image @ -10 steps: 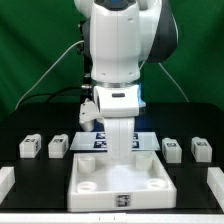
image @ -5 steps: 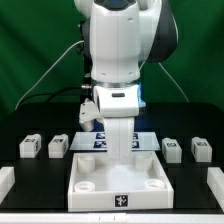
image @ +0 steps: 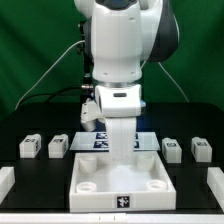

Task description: Assemble one leg

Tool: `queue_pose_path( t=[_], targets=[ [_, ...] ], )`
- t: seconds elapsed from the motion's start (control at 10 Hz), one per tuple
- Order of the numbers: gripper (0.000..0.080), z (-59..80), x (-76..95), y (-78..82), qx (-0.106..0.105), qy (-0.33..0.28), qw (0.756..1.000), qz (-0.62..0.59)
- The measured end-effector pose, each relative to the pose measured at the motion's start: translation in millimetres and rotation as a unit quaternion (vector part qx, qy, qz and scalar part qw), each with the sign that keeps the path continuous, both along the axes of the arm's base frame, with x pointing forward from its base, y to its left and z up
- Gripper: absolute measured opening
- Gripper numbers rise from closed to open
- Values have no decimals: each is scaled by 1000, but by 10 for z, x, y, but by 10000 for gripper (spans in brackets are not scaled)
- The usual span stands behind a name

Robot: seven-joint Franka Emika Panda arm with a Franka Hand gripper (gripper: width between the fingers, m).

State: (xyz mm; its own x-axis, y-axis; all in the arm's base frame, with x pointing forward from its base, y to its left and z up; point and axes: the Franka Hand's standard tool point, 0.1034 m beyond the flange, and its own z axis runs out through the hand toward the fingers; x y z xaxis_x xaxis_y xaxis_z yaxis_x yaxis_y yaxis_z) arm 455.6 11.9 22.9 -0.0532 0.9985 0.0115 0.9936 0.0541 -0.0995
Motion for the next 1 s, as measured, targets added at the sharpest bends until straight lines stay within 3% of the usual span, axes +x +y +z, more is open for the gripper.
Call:
queue_pose_path(
  t=[0.3,0.7,1.0],
  targets=[
    [60,26,366,371,15,-17,1000,8],
    [61,-52,403,557,18,4,1000,-15],
    [61,-51,399,564,19,4,1000,-18]
  ],
)
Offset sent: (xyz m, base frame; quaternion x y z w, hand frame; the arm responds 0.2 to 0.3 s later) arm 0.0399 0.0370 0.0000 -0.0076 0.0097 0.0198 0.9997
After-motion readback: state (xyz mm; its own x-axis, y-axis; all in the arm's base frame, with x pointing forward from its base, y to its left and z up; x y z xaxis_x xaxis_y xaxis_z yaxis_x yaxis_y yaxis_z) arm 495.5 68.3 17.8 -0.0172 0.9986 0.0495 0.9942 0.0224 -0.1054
